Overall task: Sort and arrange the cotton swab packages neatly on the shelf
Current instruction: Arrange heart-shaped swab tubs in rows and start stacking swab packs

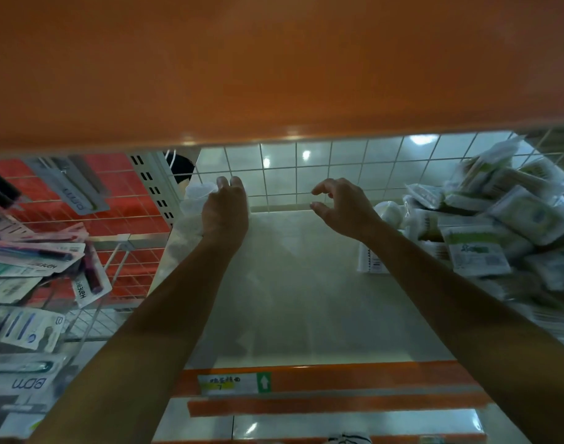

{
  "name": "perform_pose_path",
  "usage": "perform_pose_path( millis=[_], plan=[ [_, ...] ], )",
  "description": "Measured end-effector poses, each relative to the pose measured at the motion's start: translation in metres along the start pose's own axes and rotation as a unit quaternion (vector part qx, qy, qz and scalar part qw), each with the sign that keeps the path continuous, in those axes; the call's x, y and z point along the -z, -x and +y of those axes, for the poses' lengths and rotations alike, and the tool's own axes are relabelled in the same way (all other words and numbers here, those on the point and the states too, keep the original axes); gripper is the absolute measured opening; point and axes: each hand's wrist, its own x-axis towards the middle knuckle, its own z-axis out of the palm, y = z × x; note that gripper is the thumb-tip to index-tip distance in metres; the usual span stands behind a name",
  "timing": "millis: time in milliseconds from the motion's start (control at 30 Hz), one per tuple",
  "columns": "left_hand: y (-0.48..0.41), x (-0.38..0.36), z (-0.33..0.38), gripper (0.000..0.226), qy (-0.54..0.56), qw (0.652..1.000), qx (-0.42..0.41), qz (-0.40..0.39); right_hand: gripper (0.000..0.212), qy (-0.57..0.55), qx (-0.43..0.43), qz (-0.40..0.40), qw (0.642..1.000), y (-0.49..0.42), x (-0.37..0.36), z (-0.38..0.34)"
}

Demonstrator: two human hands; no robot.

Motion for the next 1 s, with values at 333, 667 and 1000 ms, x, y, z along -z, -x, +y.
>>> perform_pose_path(
  millis=[333, 667, 1000],
  plan=[
    [0.006, 0.015, 0.040, 0.037, 0.095, 0.991, -0.096, -0.024, 0.030, 0.012, -0.020, 0.029, 0.999, 0.003, 0.031, 0.016],
    [0.048, 0.006, 0.142, 0.063, 0.253, 0.918, -0.265, -0.153, 0.027, 0.010, -0.043, 0.041, 0.998, 0.021, 0.052, 0.036],
    [0.065, -0.001, 0.160, 0.061, 0.294, 0.915, -0.171, -0.216, 0.023, -0.010, -0.029, 0.040, 0.999, 0.037, 0.062, 0.064]
  ],
)
